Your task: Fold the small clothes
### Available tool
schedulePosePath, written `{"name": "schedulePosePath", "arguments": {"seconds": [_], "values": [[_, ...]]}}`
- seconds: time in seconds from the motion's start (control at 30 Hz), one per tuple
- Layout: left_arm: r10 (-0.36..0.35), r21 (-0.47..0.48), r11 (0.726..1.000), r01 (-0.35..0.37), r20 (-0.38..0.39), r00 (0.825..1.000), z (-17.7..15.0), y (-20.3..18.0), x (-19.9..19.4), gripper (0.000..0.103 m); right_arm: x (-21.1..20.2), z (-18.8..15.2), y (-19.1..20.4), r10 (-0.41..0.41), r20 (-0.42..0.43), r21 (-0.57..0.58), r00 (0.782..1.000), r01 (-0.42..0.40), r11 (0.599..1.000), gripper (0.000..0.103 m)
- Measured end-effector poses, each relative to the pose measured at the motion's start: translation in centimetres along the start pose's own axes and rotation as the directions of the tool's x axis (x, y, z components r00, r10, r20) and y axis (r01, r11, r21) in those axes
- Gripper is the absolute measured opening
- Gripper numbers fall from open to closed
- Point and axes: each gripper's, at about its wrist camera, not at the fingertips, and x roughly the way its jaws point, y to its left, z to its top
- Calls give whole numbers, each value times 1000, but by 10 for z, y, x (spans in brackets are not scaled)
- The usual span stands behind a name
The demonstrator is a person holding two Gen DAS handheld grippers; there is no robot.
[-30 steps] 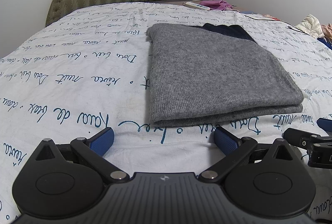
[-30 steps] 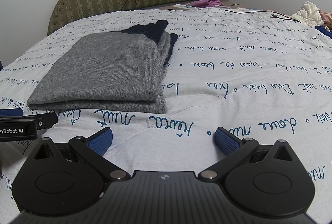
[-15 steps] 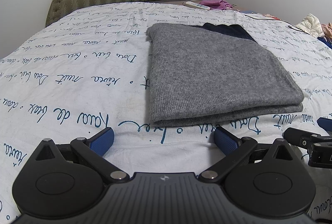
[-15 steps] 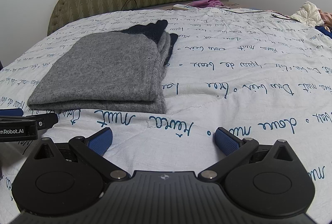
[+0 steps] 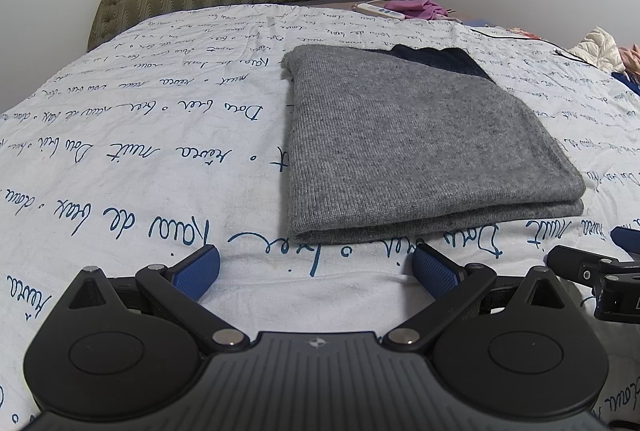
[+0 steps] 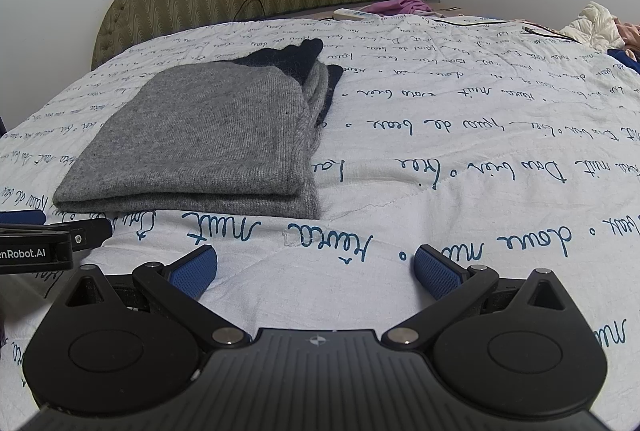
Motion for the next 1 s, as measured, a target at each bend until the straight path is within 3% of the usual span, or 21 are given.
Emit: {"name": "schedulePosePath", "arguments": {"seconds": [1.0], "values": [[6, -2, 1000, -6, -23, 1000, 2, -1, -1, 103, -1, -2, 4, -6, 1, 7, 1000, 6, 1000, 103]]}}
